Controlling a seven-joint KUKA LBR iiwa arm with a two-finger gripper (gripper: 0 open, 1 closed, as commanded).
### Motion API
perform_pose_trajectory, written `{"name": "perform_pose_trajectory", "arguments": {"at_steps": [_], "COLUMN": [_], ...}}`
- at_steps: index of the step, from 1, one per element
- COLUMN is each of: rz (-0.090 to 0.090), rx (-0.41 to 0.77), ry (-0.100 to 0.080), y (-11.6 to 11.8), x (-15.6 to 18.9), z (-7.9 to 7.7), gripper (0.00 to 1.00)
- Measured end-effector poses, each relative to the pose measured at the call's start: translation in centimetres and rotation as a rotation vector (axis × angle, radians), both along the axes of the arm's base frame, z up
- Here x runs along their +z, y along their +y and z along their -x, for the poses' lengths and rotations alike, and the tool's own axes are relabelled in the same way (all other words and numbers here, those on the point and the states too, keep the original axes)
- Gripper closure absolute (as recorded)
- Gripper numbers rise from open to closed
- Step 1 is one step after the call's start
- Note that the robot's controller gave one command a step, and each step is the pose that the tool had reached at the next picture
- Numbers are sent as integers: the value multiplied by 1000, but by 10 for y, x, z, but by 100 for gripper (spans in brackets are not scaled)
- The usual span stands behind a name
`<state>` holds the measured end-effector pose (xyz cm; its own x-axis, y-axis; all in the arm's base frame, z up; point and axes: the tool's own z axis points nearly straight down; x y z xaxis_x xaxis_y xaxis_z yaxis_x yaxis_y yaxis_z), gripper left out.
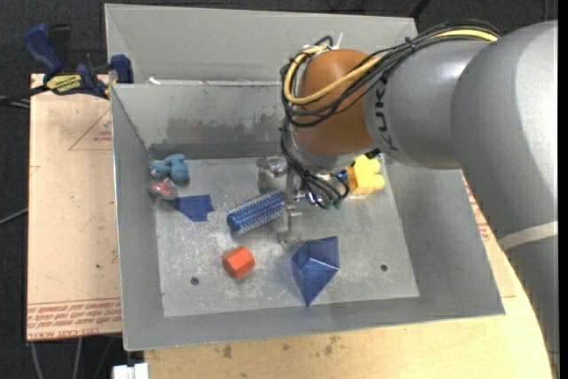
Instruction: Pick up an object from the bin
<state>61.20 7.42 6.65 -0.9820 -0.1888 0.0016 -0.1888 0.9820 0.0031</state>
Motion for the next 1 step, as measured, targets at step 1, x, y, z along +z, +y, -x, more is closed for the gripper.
{"name": "perform_pose_trajectory", "arguments": {"at_steps": [1], "rz": [-2], "rx": [-2], "ry": [-1], "y": [0], "x": [0], "z": [-1], "gripper": [0]}}
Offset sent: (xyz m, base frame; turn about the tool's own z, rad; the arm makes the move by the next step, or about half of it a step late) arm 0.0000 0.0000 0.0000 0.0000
